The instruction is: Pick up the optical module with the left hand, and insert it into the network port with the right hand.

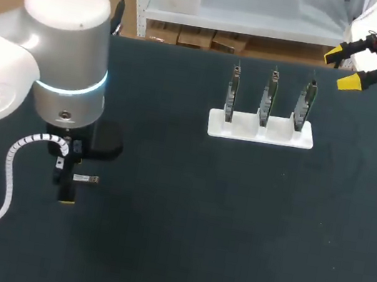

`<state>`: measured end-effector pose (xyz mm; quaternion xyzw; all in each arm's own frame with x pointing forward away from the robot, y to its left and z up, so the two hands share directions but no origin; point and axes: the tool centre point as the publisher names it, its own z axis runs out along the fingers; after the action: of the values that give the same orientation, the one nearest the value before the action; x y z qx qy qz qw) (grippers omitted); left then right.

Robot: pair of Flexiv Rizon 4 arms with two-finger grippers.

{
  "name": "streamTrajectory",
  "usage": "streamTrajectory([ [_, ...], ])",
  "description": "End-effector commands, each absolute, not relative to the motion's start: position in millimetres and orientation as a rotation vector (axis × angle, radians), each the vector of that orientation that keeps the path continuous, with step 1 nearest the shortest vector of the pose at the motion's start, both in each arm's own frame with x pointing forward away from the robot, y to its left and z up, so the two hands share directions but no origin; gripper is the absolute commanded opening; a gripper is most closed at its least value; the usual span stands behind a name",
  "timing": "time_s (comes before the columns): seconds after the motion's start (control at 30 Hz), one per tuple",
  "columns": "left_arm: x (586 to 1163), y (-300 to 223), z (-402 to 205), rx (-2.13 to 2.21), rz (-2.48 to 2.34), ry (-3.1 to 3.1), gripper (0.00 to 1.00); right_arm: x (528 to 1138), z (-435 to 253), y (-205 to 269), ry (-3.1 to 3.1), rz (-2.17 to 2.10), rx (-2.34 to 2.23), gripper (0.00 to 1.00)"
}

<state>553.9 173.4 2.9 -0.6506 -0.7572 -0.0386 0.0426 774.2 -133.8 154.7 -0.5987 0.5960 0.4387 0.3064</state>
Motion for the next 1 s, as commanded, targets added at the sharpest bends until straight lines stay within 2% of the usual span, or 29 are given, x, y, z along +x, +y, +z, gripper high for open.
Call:
streamTrajectory([
  [0.03, 555.4, 173.7, 1.0, -1.990, -0.111, -2.318, 1.00, 775.2, 154.9, -133.6, 1.576, 1.163, -1.585, 1.00],
  [1.0, 556.1, 179.5, -3.4, -1.976, -0.046, -2.317, 1.00, 775.2, 154.9, -133.6, 1.576, 1.163, -1.585, 1.00],
])
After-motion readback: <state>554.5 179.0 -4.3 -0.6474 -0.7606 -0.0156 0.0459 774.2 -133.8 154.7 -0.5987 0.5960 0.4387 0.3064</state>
